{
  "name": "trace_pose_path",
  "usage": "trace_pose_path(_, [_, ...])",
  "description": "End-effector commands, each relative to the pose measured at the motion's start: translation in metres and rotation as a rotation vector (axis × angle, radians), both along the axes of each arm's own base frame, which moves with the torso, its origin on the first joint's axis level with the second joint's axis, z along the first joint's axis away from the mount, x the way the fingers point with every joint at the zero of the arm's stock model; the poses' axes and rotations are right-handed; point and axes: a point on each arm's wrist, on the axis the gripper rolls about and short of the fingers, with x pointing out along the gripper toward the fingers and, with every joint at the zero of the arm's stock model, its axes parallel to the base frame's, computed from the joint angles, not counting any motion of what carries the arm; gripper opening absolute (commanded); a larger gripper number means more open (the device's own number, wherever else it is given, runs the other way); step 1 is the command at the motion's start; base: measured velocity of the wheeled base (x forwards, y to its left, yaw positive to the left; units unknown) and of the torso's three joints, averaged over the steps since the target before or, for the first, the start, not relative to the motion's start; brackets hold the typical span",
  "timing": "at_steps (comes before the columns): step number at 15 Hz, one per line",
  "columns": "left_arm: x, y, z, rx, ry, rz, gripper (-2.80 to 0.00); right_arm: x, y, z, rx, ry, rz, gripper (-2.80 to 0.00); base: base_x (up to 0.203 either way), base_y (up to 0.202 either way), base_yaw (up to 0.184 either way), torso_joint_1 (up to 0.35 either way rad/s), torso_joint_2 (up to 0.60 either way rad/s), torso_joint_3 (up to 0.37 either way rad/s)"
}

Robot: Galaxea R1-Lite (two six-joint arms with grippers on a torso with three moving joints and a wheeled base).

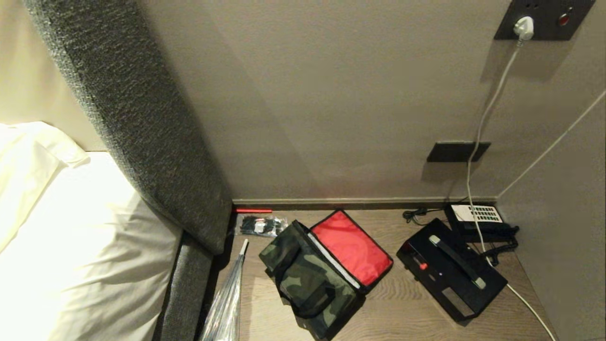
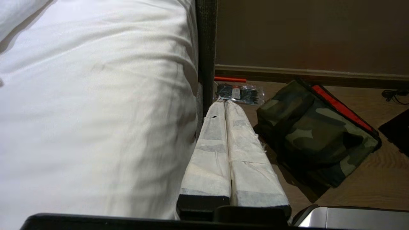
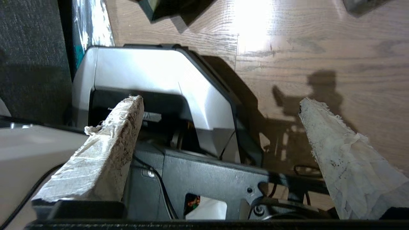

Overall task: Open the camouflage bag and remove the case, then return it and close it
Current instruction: Grip the handle again

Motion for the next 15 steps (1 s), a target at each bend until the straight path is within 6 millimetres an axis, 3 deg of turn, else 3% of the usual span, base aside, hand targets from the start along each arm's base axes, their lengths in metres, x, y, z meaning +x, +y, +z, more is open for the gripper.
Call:
trace_pose_path(1, [0.0000, 0.0000, -0.0005, 0.000, 0.000, 0.001, -2.80, 0.0000, 0.0000, -0.0008, -0.003, 0.009, -0.001, 0.00, 0.155, 0.000, 0.001, -0.002, 0.01, 0.007])
trace_pose_path(15, [0.0000, -0.0001, -0.0007, 0.010, 0.002, -0.002, -2.80, 0.0024, 0.0017, -0.0047, -0.013, 0.039, 0.014, 0.00, 0.004, 0.000, 0.000, 0.000, 0.00, 0.000])
